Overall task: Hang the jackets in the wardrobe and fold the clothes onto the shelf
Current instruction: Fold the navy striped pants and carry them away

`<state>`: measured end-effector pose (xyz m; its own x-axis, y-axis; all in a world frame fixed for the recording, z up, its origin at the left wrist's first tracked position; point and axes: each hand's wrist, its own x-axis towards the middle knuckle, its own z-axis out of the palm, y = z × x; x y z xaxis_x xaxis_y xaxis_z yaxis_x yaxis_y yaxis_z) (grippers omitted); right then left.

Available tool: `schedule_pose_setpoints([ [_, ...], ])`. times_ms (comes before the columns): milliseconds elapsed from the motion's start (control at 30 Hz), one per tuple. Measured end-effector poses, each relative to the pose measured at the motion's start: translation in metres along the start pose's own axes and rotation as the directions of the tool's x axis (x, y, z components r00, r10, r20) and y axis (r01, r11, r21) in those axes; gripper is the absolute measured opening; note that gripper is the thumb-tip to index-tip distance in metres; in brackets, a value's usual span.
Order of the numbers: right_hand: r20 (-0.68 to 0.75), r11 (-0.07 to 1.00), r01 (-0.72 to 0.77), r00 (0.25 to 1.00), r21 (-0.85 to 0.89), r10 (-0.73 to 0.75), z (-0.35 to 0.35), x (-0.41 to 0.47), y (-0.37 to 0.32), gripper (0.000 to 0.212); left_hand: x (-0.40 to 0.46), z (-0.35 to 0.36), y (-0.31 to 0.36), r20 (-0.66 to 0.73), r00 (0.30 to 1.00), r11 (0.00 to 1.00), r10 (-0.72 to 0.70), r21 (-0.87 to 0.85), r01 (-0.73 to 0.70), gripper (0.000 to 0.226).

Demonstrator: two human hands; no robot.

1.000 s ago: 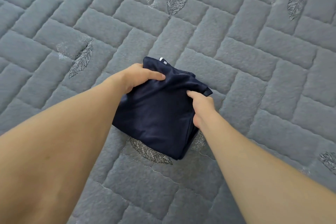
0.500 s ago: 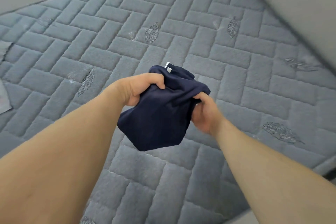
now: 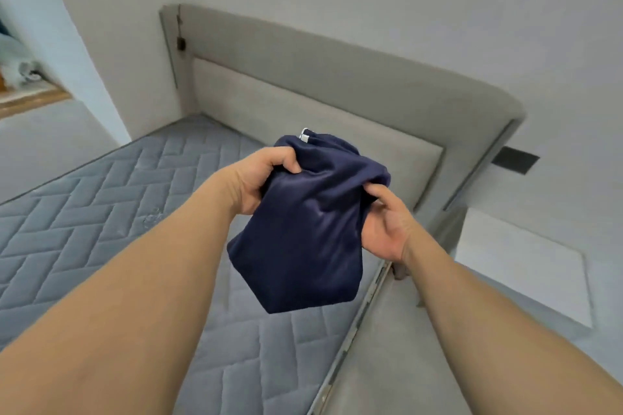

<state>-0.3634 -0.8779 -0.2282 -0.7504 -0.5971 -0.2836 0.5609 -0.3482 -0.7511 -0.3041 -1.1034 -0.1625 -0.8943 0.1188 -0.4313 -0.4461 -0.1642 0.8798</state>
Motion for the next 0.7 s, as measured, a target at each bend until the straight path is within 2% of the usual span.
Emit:
schedule_pose_setpoints([
  [133,-0.041,0.991,0.124,0.991,-0.051,-0.126,-0.017,-0.081,-0.084,0.039,-0.006,0.093,0.059,0.079,0.992,0.993,0.098,0.061,-0.103,0.037],
  [200,-0.126,0.975,0.201,0.969,-0.094,-0.212,-0.032,-0.118,-0.123,0.041,-0.005,0.139,0.082,0.082,0.987,0.983,0.139,0.108,-0.148,0.035],
  [300,-0.210,0.937,0.302,0.918,-0.175,-0.336,-0.059,-0.176,-0.179,0.033,0.002,0.212,0.106,0.070,0.977,0.958,0.200,0.196,-0.211,0.033],
  [367,-0.257,0.902,0.358,0.873,-0.243,-0.415,-0.079,-0.213,-0.210,0.041,0.011,0.262,0.113,0.078,0.969,0.942,0.236,0.227,-0.248,0.036],
  [433,-0.304,0.850,0.414,0.806,-0.325,-0.509,-0.099,-0.248,-0.240,0.046,0.020,0.312,0.118,0.105,0.950,0.923,0.292,0.228,-0.309,0.038],
  [500,-0.329,0.785,0.475,0.725,-0.398,-0.606,-0.118,-0.282,-0.269,0.040,0.028,0.358,0.124,0.161,0.915,0.894,0.369,0.209,-0.397,0.033],
  [600,-0.375,0.675,0.557,0.565,-0.483,-0.735,-0.141,-0.327,-0.306,0.033,0.037,0.415,0.140,0.284,0.835,0.826,0.471,0.190,-0.530,0.026],
  [700,-0.421,0.600,0.597,0.428,-0.533,-0.800,-0.158,-0.361,-0.331,0.032,0.046,0.463,0.156,0.392,0.778,0.781,0.491,0.197,-0.592,0.027],
])
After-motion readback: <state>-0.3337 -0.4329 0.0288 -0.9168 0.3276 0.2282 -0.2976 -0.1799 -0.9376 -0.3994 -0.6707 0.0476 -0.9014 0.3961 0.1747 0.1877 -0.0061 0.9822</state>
